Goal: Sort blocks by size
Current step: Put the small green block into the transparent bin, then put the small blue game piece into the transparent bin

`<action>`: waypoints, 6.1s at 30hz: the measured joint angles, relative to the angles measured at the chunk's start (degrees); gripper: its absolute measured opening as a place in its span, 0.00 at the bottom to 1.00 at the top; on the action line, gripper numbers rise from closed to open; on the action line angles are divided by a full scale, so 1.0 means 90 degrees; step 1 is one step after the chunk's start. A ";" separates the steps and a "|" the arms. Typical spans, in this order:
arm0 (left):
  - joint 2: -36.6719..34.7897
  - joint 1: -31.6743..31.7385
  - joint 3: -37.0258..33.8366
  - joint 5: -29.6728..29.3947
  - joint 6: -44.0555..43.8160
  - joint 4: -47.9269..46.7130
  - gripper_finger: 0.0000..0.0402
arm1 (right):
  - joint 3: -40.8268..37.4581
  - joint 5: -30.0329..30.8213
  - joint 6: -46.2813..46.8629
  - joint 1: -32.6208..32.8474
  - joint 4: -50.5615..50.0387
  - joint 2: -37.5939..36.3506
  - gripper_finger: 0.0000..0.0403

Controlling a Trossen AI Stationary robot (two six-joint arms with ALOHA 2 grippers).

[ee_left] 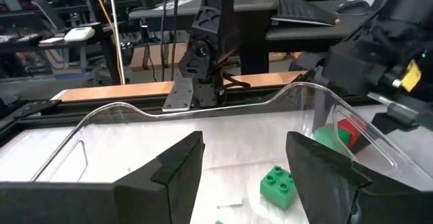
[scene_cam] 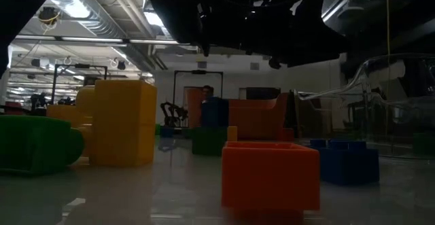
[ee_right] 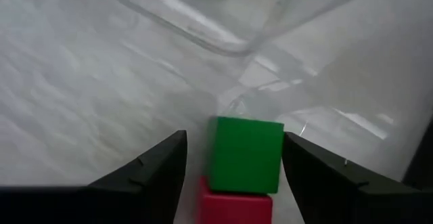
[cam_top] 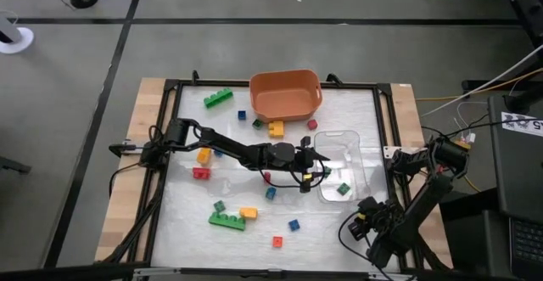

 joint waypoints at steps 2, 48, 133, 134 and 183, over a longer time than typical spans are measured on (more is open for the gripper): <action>0.0000 -0.0002 0.0000 -0.0002 0.0000 0.0008 0.49 | -0.0119 -0.0033 0.0002 0.0000 0.0224 0.0000 0.57; -0.1287 -0.0959 0.0007 0.0022 0.0542 -0.3322 0.49 | 0.2449 0.3878 -0.2268 -0.0365 -0.2783 -0.0005 0.36; -0.1843 -0.1648 -0.0452 -0.1653 -0.6288 -0.7258 0.49 | 0.2403 0.2590 -0.6812 -0.3208 -0.2805 -0.0019 0.62; -0.1843 -0.1648 -0.0452 -0.1651 -0.6306 -0.7258 0.49 | 0.2403 0.2592 -0.6812 -0.3208 -0.2787 -0.0019 0.62; -0.1362 -0.0697 -0.0146 -0.1165 -0.1734 -0.2055 0.22 | 0.2403 0.2039 -0.5078 -0.1134 -0.2903 -0.1876 0.62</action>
